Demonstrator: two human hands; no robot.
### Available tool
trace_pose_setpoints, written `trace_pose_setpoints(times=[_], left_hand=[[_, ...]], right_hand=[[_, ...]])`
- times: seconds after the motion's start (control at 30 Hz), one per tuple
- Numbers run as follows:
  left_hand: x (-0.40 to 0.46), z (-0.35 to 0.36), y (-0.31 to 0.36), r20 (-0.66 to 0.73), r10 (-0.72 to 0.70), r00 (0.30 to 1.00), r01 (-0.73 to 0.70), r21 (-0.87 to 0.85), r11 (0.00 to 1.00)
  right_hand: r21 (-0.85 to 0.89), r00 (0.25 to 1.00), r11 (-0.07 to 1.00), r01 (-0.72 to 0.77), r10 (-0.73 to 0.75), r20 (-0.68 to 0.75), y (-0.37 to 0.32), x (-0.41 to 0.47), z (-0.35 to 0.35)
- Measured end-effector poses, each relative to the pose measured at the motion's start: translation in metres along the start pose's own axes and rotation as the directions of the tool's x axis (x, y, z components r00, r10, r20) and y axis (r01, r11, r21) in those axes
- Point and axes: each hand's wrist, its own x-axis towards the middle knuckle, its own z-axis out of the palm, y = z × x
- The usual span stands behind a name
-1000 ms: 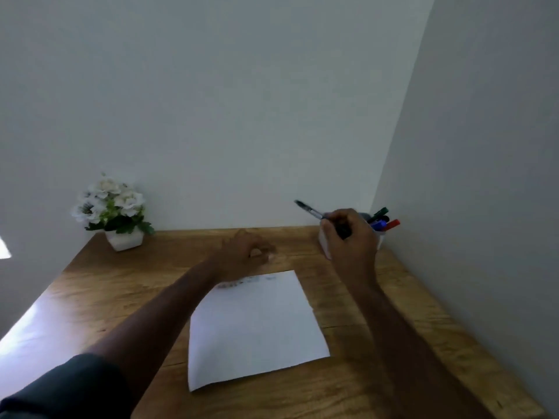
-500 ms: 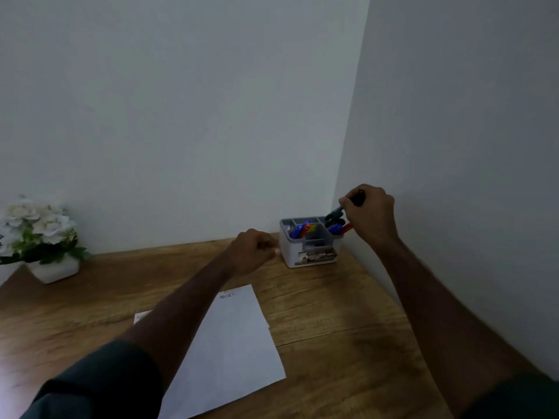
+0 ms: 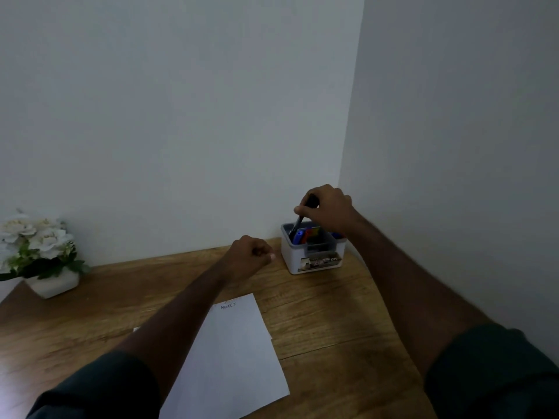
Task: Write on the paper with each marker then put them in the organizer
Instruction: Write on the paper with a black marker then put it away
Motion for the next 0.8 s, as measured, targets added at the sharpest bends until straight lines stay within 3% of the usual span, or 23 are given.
trace_pose_setpoints(times=[0.1, 0.27, 0.33, 0.37, 0.43, 0.5, 0.57, 0.67, 0.8], left_hand=[[0.002, -0.001, 0.001, 0.004, -0.015, 1.0, 0.015, -0.001, 1.0], [0.004, 0.002, 0.006, -0.011, -0.032, 0.999, 0.032, -0.03, 0.999], [0.003, 0.006, 0.008, -0.003, -0.041, 0.999, 0.041, -0.059, 0.997], [0.003, 0.009, 0.008, 0.004, -0.045, 0.999, 0.045, -0.077, 0.996], [0.003, 0.013, 0.01, 0.013, -0.068, 0.998, 0.069, -0.128, 0.989], [0.003, 0.017, 0.009, 0.026, -0.103, 0.994, 0.107, -0.2, 0.974], [0.004, 0.023, 0.009, 0.049, -0.132, 0.99, 0.14, -0.268, 0.953], [0.004, 0.032, 0.014, 0.111, -0.172, 0.979, 0.202, -0.393, 0.897], [0.01, 0.043, 0.017, 0.135, -0.187, 0.973, 0.228, -0.463, 0.856]], right_hand=[[-0.043, 0.997, 0.999, 0.0, 0.003, 0.078, -0.004, 0.003, 0.01], [-0.276, 0.962, 0.961, 0.007, 0.069, 0.266, -0.005, 0.0, 0.02], [-0.262, 0.957, 0.965, 0.022, 0.056, 0.285, -0.004, 0.0, 0.02], [-0.198, 0.972, 0.98, 0.02, 0.027, 0.231, -0.003, -0.001, 0.017], [-0.008, 0.998, 1.0, 0.009, -0.01, -0.062, 0.007, -0.006, 0.008], [0.132, 0.911, 0.991, -0.023, 0.076, -0.406, 0.028, -0.014, -0.002], [0.167, 0.832, 0.971, -0.169, 0.231, -0.504, 0.051, -0.026, -0.004], [0.187, 0.839, 0.896, -0.402, 0.442, -0.317, 0.076, -0.047, 0.013], [0.563, 0.801, 0.646, -0.515, 0.596, 0.049, 0.088, -0.053, 0.033]])
